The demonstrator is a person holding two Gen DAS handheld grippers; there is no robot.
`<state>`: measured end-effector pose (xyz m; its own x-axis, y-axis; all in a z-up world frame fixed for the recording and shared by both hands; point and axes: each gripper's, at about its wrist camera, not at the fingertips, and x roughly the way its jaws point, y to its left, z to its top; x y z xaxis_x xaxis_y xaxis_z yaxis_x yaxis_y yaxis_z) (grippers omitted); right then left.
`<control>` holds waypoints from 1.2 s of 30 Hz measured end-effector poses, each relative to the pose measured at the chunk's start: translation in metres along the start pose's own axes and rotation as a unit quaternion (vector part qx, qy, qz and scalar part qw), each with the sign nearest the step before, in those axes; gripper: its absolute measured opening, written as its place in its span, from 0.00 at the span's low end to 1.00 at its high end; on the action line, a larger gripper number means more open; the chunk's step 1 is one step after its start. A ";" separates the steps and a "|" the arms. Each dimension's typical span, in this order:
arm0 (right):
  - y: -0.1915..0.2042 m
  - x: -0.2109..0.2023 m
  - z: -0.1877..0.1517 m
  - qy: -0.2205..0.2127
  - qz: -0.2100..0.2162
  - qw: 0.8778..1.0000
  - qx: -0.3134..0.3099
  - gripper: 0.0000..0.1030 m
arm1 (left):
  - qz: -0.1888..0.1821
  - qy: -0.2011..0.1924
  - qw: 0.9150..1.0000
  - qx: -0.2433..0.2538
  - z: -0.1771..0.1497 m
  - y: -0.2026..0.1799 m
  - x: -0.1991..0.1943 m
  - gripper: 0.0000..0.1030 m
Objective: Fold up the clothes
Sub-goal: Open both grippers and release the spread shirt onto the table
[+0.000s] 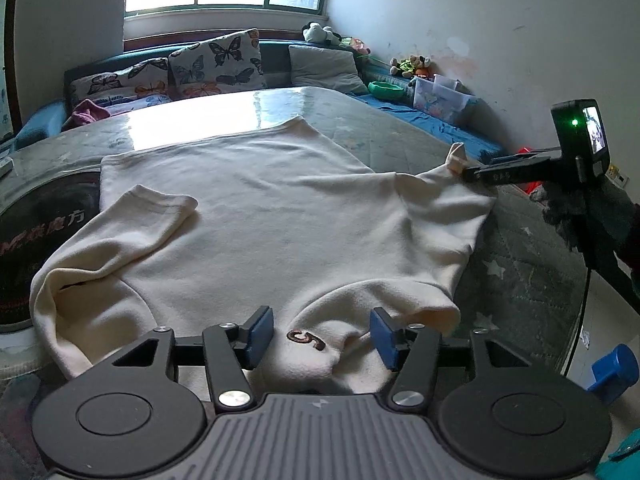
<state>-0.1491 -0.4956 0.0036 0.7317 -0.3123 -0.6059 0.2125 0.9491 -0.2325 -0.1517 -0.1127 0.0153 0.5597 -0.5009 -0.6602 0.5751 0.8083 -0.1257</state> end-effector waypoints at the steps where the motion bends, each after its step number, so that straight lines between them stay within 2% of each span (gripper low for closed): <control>1: -0.005 0.001 -0.001 -0.001 -0.013 1.000 0.005 0.62 | 0.000 0.000 1.000 0.001 0.000 0.000 0.000 0.57; 3: -0.022 0.006 -0.004 0.003 -0.049 0.999 0.022 0.62 | 0.000 0.000 1.000 0.001 0.000 0.000 0.000 0.59; 5: -0.034 0.006 -0.007 0.008 -0.068 0.997 0.042 0.62 | -0.002 0.000 1.000 0.002 0.000 -0.001 0.001 0.61; 8: -0.042 -0.003 -0.009 0.001 -0.066 0.996 0.056 0.62 | -0.002 -0.002 1.000 0.006 -0.001 -0.003 0.001 0.63; 11: -0.036 -0.013 -0.006 -0.013 -0.022 0.998 0.056 0.62 | -0.004 0.000 1.000 0.003 0.001 -0.003 0.000 0.63; 15: -0.016 -0.018 -0.002 -0.024 0.072 0.996 0.051 0.62 | -0.006 -0.014 1.000 -0.005 0.009 0.001 -0.009 0.61; 17: -0.004 -0.015 -0.001 -0.021 0.110 0.993 0.047 0.63 | 0.008 -0.031 0.999 -0.009 0.018 0.006 -0.017 0.61; 19: 0.005 -0.010 0.000 -0.019 0.130 0.990 0.045 0.65 | 0.031 -0.044 0.998 -0.014 0.028 0.013 -0.020 0.59; 23: 0.015 -0.006 0.000 -0.014 0.144 0.988 0.048 0.69 | 0.087 -0.047 0.995 -0.030 0.049 0.031 -0.011 0.51; 25: 0.017 -0.001 -0.001 -0.012 0.146 0.988 0.052 0.71 | 0.110 -0.042 0.993 -0.027 0.055 0.037 0.002 0.50; 27: 0.014 0.001 -0.003 -0.010 0.147 0.987 0.060 0.77 | 0.133 -0.037 0.990 -0.024 0.062 0.043 0.015 0.50; 28: 0.014 0.001 -0.005 -0.010 0.148 0.987 0.061 0.84 | 0.143 -0.033 0.989 -0.018 0.064 0.044 0.024 0.50; 30: 0.016 0.000 -0.007 -0.011 0.149 0.987 0.058 0.85 | 0.150 -0.020 0.988 -0.020 0.065 0.046 0.038 0.48; 33: 0.017 0.000 -0.007 -0.009 0.151 0.987 0.053 0.91 | 0.157 -0.003 0.987 -0.041 0.066 0.056 0.057 0.39; 34: 0.017 0.001 -0.007 -0.007 0.153 0.987 0.054 0.95 | 0.161 -0.006 0.986 -0.046 0.066 0.059 0.059 0.38; 36: 0.017 0.003 -0.007 -0.005 0.155 0.986 0.054 0.96 | 0.165 -0.010 0.985 -0.055 0.067 0.064 0.062 0.35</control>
<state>-0.1478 -0.4807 -0.0073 0.7784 -0.0072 -0.6277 0.0461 0.9979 0.0458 -0.0401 -0.1130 0.0156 0.7180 -0.2098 -0.6637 0.2921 0.9563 0.0138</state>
